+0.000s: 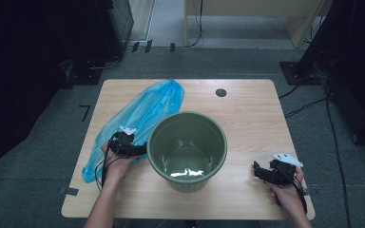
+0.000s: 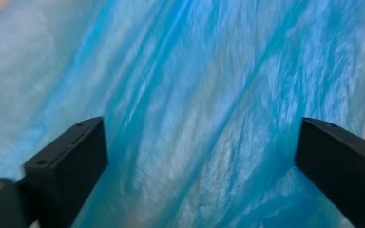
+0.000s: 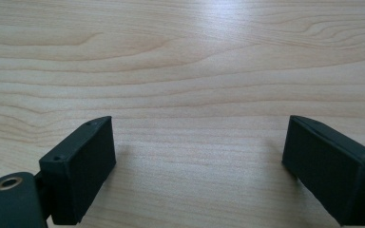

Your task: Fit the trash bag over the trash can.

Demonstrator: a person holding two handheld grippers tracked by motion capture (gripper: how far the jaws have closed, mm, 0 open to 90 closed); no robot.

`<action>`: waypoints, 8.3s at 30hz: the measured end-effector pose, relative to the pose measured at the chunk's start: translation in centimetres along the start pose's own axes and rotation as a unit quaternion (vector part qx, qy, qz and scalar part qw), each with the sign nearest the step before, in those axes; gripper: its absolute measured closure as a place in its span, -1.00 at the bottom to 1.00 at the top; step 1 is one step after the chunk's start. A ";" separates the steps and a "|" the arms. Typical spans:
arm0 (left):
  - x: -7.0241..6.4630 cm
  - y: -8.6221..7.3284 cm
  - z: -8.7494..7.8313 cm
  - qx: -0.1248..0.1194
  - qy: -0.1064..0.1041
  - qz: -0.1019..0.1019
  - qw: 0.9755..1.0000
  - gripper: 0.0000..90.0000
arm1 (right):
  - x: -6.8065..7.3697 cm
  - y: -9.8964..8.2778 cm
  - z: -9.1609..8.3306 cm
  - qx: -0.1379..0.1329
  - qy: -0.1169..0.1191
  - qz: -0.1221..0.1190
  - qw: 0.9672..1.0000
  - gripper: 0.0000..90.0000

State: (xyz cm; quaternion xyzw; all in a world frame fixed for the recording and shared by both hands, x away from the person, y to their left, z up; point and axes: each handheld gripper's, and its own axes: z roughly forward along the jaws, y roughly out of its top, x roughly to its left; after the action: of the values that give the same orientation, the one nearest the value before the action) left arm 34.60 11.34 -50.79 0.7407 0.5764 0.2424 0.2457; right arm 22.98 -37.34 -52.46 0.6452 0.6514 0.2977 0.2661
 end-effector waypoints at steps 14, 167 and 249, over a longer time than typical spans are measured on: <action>3.4 -5.1 -3.7 -0.016 -0.031 -0.016 0.999 -0.68 | 0.1 0.0 0.0 0.001 -0.003 -0.005 1.000 -0.76; -6.1 4.2 -24.6 -0.458 -0.189 -0.006 0.869 0.96 | 0.2 0.0 0.1 0.001 -0.004 -0.005 1.000 -0.77; -8.6 1.8 -23.5 -0.449 -0.236 0.055 0.860 -0.14 | 21.2 10.8 -16.0 -0.271 0.184 -0.120 0.937 1.00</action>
State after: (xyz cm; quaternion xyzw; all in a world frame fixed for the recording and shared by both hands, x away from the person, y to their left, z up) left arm 18.94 4.61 -32.43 0.6156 0.2884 0.3061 0.6665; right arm 18.11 -16.94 -32.82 0.3996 0.6567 0.5417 0.3401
